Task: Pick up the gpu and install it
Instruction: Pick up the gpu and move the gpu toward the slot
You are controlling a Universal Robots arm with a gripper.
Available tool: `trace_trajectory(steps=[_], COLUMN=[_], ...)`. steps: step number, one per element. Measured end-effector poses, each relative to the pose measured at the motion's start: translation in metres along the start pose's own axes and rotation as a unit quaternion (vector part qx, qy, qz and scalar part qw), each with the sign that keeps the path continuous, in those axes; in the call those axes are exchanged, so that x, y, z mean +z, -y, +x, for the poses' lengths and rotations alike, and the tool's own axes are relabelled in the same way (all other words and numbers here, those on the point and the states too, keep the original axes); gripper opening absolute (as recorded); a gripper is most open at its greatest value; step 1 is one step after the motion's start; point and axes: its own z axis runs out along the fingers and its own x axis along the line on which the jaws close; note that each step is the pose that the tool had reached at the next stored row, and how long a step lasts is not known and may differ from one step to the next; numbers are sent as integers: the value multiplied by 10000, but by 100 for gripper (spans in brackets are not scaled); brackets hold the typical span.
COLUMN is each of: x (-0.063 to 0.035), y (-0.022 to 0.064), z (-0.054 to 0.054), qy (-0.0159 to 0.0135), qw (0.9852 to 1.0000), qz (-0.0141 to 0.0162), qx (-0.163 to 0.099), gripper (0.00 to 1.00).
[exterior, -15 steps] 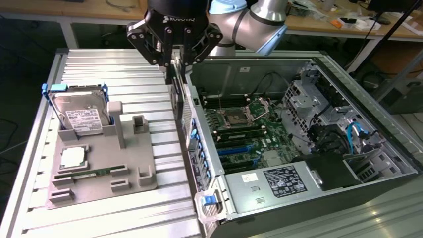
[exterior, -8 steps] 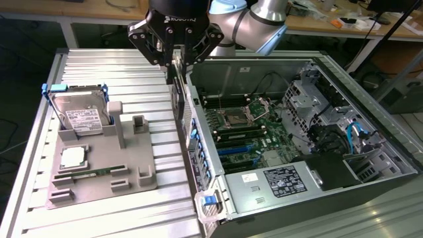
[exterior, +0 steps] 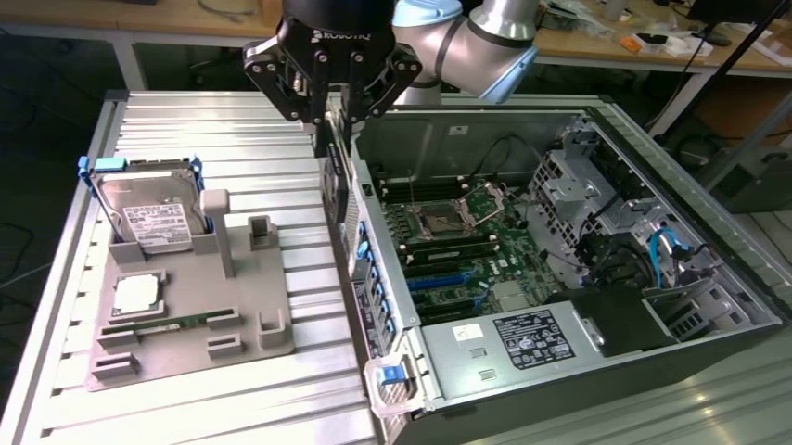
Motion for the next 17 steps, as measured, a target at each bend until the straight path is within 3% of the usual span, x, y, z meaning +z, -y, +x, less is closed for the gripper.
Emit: trace_trajectory(steps=[17], x=[-15], y=[-4], z=[-67], qy=[0], qw=[10000], qz=[0], qx=[0], gripper=[27])
